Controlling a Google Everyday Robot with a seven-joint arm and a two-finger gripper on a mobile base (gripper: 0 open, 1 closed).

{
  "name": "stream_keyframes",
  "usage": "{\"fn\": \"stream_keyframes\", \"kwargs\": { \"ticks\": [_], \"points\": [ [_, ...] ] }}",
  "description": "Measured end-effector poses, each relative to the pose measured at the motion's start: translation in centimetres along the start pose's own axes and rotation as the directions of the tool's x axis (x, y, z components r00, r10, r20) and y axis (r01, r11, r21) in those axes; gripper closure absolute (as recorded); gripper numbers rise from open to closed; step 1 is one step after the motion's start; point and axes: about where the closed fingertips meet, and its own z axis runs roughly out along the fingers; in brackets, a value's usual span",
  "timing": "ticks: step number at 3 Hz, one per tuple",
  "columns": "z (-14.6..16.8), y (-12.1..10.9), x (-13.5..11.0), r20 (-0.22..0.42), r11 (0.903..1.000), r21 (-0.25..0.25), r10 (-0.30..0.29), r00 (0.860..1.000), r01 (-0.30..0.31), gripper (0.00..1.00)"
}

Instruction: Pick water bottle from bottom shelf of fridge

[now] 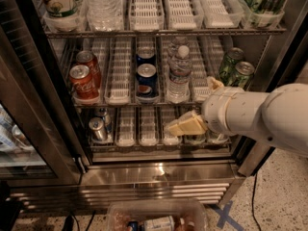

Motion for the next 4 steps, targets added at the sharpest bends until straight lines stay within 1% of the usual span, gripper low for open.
{"fn": "stream_keyframes", "kwargs": {
  "ticks": [1, 2, 3, 4],
  "points": [
    [1.5, -1.6, -0.6, 0.041, 0.9949, 0.101, 0.001, 0.999, -0.005, 0.00],
    [2.3, -3.4, -1.3, 0.084, 0.9819, 0.188, 0.005, 0.996, -0.021, 0.01],
    [3.1, -4.2, -1.6, 0.123, 0.9726, 0.225, 0.032, 0.992, -0.059, 0.11],
    [3.8, -4.6, -2.0, 0.164, 0.9672, 0.234, 0.060, 0.985, -0.098, 0.12]
  ]
}}
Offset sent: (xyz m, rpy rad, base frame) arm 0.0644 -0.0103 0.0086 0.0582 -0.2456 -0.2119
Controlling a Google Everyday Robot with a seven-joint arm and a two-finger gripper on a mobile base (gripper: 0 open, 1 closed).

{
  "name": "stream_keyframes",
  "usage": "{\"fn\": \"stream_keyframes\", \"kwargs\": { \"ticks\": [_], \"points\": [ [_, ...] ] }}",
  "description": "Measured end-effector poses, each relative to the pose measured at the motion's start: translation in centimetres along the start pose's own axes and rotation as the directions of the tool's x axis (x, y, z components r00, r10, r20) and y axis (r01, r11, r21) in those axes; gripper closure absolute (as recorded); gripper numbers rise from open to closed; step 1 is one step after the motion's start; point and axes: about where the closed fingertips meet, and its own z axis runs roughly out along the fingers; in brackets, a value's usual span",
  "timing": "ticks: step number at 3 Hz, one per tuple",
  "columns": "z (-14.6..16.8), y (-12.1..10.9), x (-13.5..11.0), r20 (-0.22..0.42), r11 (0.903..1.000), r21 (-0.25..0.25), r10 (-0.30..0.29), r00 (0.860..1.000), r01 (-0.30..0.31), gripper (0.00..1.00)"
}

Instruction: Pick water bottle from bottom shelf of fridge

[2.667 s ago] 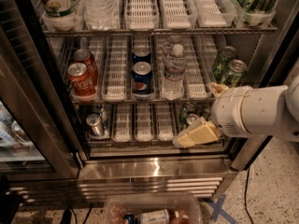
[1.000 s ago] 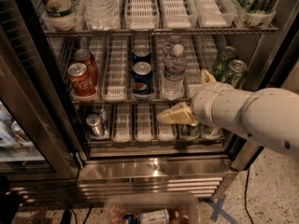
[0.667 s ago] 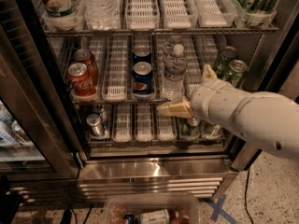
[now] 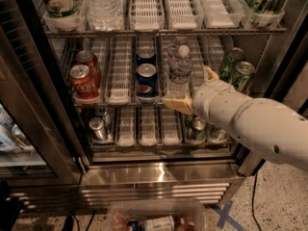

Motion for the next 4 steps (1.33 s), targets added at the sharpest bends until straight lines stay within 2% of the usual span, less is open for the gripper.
{"fn": "stream_keyframes", "kwargs": {
  "ticks": [2, 4],
  "points": [
    [0.8, -0.1, 0.2, 0.072, 0.9980, 0.031, 0.053, 0.996, -0.056, 0.18],
    [1.4, -0.5, 1.4, 0.118, 0.9900, 0.056, 0.122, 0.986, -0.129, 0.28]
  ]
}}
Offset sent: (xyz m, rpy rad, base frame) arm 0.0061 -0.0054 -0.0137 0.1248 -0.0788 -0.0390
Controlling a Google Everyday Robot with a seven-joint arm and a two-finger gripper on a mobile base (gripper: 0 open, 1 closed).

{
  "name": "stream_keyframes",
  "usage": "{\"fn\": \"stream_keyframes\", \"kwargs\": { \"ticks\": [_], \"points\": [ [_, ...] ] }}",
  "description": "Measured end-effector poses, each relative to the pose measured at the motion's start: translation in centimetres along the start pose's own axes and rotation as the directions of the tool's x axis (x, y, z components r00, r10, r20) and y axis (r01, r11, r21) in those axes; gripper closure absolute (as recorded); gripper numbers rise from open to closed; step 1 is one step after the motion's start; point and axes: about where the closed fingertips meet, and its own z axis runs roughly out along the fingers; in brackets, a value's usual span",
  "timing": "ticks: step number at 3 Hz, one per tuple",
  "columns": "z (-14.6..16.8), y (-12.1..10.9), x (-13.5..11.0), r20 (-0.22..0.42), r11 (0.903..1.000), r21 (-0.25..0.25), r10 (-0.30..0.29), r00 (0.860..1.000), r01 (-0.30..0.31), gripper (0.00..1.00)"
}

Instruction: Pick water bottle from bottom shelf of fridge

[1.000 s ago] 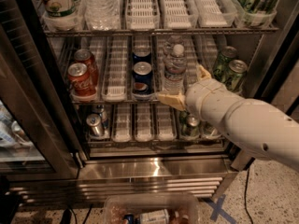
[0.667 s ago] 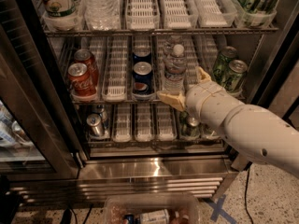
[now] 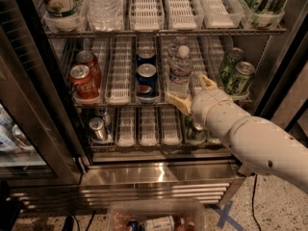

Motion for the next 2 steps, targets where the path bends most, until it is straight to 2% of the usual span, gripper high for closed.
{"fn": "stream_keyframes", "kwargs": {
  "ticks": [2],
  "points": [
    [1.04, 0.05, -0.03, 0.034, 0.9973, 0.002, 0.073, 0.997, -0.073, 0.27]
  ]
}}
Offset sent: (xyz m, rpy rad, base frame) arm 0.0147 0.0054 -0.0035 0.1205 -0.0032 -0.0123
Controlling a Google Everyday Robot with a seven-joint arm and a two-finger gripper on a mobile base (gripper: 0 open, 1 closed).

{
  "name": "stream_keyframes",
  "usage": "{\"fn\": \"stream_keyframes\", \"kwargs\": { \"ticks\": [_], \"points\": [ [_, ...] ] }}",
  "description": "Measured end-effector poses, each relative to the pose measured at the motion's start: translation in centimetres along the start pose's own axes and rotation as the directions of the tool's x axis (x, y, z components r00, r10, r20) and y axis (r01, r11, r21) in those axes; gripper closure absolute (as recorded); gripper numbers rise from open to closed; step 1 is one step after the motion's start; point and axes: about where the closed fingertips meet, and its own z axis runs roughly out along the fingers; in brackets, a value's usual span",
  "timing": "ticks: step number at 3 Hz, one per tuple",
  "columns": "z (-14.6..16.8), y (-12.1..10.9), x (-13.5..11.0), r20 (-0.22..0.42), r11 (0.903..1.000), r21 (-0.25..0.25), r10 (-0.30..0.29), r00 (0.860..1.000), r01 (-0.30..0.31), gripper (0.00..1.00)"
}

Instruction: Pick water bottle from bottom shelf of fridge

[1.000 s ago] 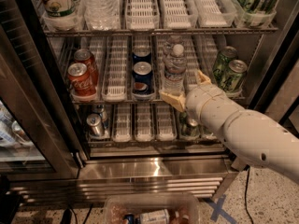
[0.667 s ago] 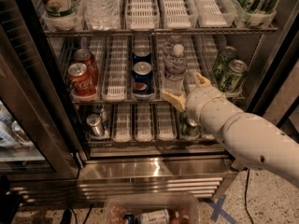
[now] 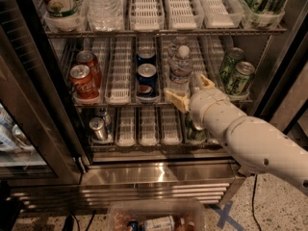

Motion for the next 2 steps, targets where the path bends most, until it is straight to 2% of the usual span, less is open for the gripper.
{"fn": "stream_keyframes", "kwargs": {
  "ticks": [2],
  "points": [
    [1.12, 0.10, 0.18, 0.011, 0.9996, 0.010, 0.025, 1.000, -0.025, 0.27]
  ]
}}
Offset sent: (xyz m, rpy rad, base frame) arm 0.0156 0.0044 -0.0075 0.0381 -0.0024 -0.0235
